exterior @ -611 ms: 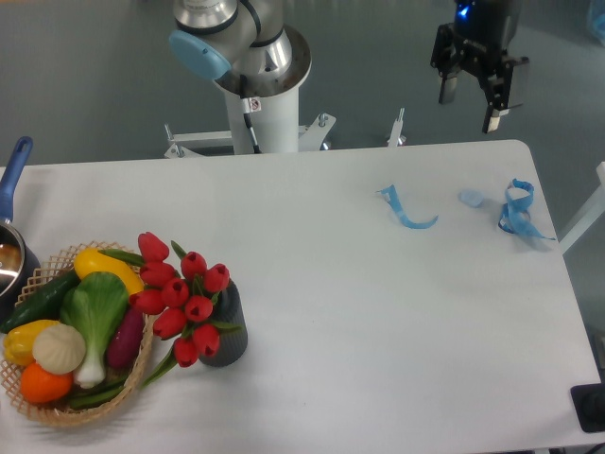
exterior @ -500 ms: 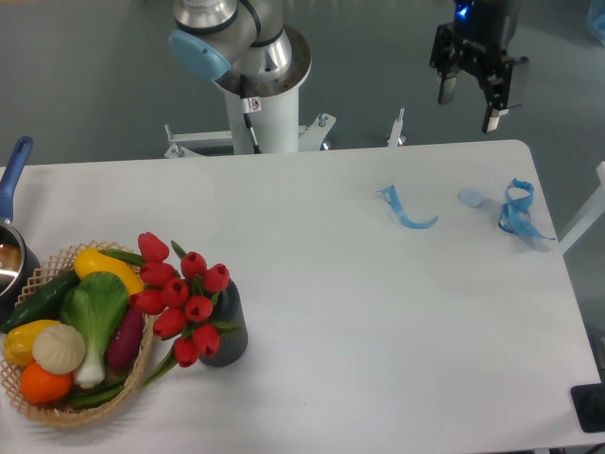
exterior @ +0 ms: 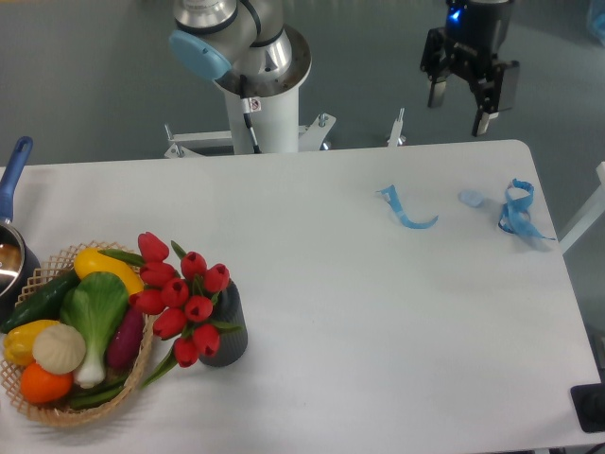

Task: Pick up the flowers from the vase
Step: 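Move the open gripper across the table toward the red tulips in the black vase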

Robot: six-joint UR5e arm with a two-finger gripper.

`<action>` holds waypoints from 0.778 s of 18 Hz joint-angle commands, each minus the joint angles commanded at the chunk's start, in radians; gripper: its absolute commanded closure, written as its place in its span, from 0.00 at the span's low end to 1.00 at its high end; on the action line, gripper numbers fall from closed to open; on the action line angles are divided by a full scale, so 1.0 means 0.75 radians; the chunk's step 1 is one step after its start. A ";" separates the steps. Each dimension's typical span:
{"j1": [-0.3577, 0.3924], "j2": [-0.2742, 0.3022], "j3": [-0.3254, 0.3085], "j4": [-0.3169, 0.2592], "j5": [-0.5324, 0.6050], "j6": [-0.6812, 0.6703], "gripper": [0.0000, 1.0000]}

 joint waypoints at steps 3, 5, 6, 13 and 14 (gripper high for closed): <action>-0.012 0.018 -0.049 0.014 -0.043 -0.125 0.00; -0.014 0.020 -0.086 0.014 -0.116 -0.213 0.00; -0.014 0.022 -0.106 0.016 -0.169 -0.238 0.00; -0.125 0.016 -0.184 0.035 -0.266 -0.354 0.00; -0.149 0.002 -0.192 0.065 -0.284 -0.367 0.00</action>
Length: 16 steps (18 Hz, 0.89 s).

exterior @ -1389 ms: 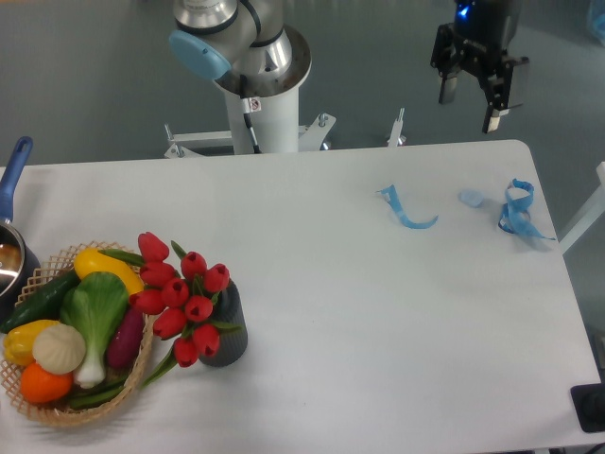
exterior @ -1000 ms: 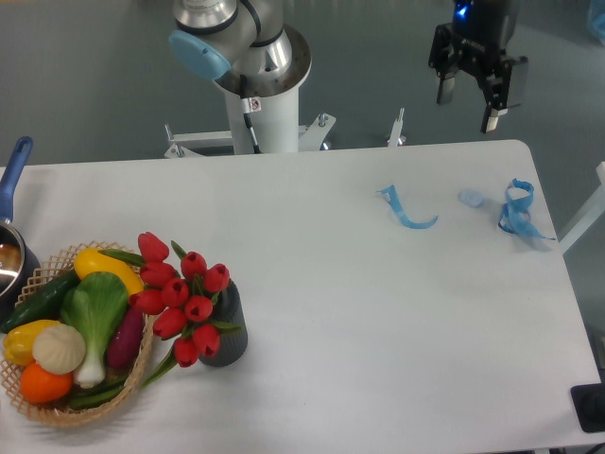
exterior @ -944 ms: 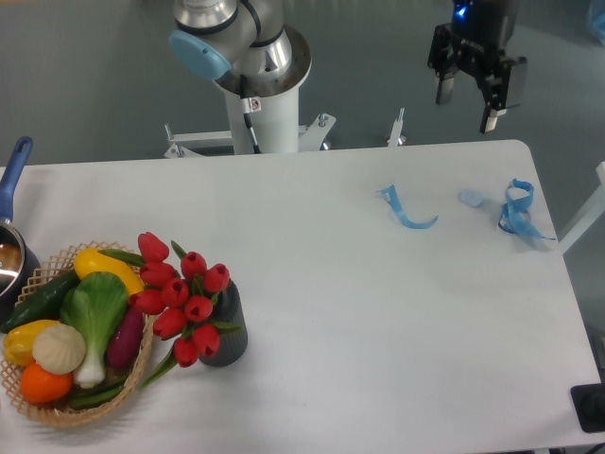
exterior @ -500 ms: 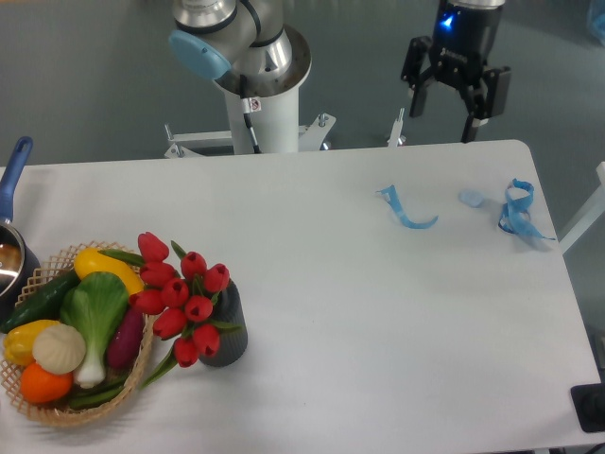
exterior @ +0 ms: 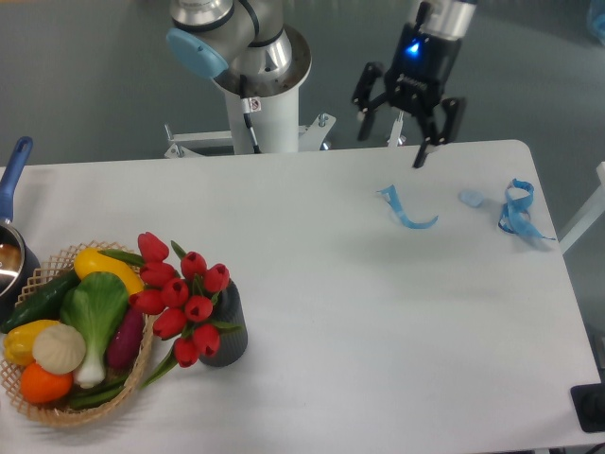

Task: Pick up the flowers from the vase
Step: 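Move the open gripper across the table toward the red tulips in the black vase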

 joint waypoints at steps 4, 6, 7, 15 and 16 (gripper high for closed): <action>-0.080 -0.053 -0.029 0.105 -0.204 -0.120 0.00; -0.149 -0.094 -0.027 0.113 -0.264 -0.133 0.00; -0.186 -0.119 -0.023 0.133 -0.272 -0.135 0.00; -0.346 -0.203 -0.021 0.331 -0.266 -0.360 0.00; -0.372 -0.217 -0.021 0.372 -0.264 -0.401 0.00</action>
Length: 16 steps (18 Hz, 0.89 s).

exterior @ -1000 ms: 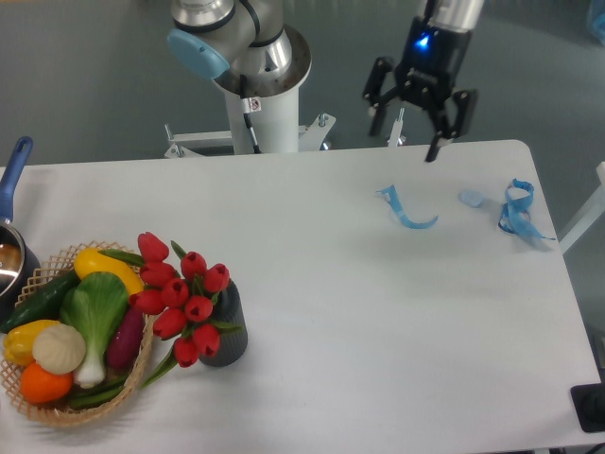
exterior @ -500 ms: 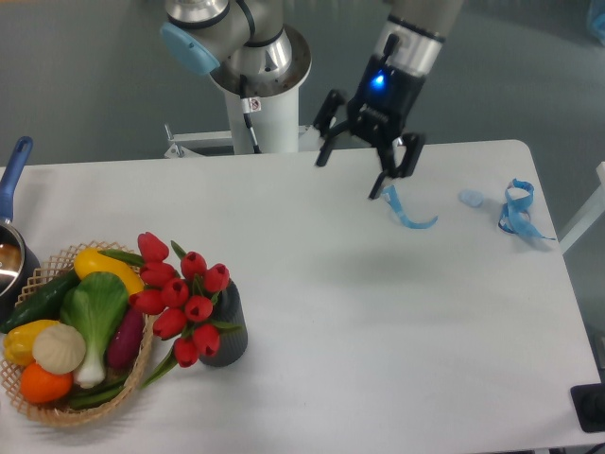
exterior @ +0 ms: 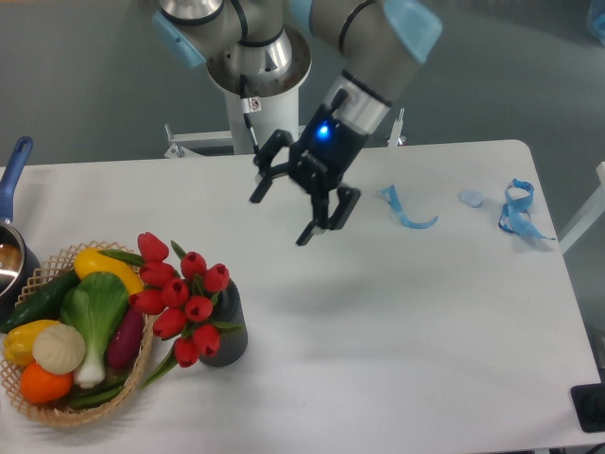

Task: Pick up the flowers from the vase
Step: 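Move the open gripper across the table toward the red tulips in the black vase, then lower the gripper around the tulip stems and close it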

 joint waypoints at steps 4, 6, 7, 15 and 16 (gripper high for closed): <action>-0.064 -0.067 0.031 0.096 0.012 -0.066 0.00; -0.086 -0.102 0.035 0.156 0.045 -0.080 0.00; -0.104 -0.121 0.035 0.178 0.047 -0.082 0.00; -0.158 -0.201 0.055 0.219 0.047 -0.111 0.00; -0.158 -0.211 0.059 0.225 0.047 -0.111 0.00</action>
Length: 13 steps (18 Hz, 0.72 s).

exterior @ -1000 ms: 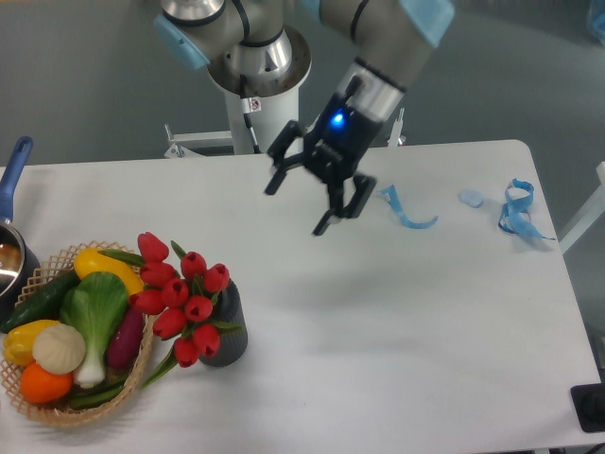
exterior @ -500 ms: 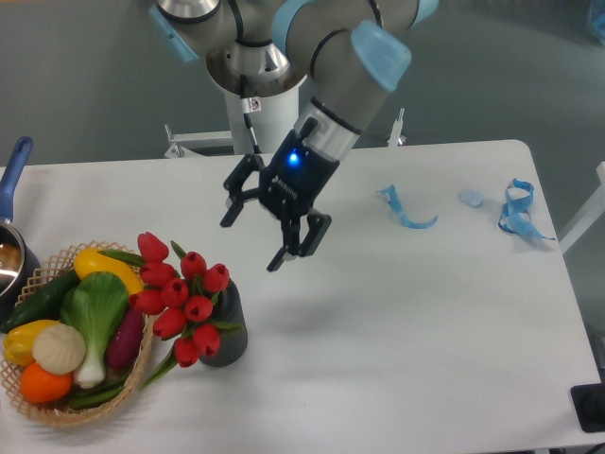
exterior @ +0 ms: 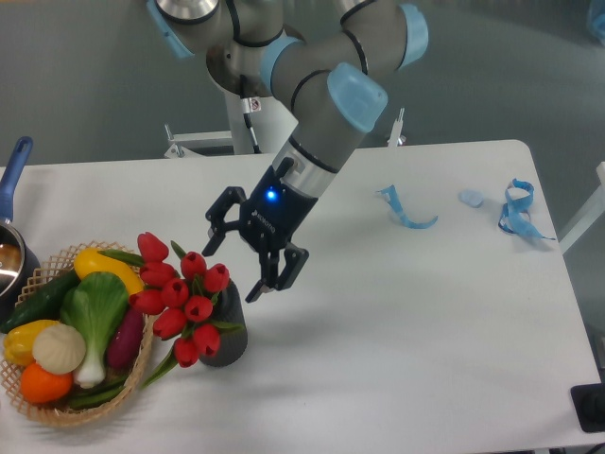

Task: Pick up the flowers from the vase
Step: 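Lower the gripper around the tulip stems and close it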

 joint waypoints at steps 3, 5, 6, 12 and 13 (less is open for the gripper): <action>-0.029 -0.041 0.031 0.000 0.000 0.000 0.00; -0.051 -0.067 0.059 0.000 0.000 0.000 0.00; -0.061 -0.080 0.072 0.000 0.000 -0.002 0.00; -0.092 -0.094 0.072 0.000 0.000 -0.002 0.00; -0.092 -0.094 0.072 0.002 -0.002 -0.002 0.02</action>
